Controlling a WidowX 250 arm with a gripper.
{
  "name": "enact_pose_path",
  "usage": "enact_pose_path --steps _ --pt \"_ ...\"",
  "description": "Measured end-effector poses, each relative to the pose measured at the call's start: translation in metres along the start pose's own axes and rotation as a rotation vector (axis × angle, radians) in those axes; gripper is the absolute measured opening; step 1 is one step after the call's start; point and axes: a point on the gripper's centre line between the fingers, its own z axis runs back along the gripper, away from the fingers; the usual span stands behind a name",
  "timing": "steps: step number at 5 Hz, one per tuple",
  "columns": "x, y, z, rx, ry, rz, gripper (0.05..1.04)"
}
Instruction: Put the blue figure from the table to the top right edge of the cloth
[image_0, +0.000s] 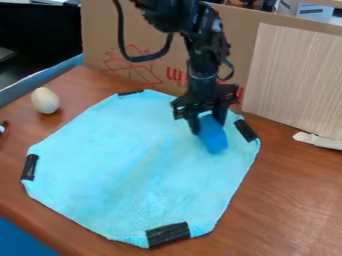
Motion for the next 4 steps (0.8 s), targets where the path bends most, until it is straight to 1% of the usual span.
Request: enact_pose_path --steps 1,2,3,4 --pt "0.003 0.004 -0.002 0.011 -0.006 -0.007 0.932" --pt "0.01 0.016 0.015 -0.016 0.016 0.022 1.008" --pt "0.024 0.026 0.065 -0.109 0.042 0.11 1.003" --pt "0.049 0.076 0.118 -0.131 0.094 0.194 1.0"
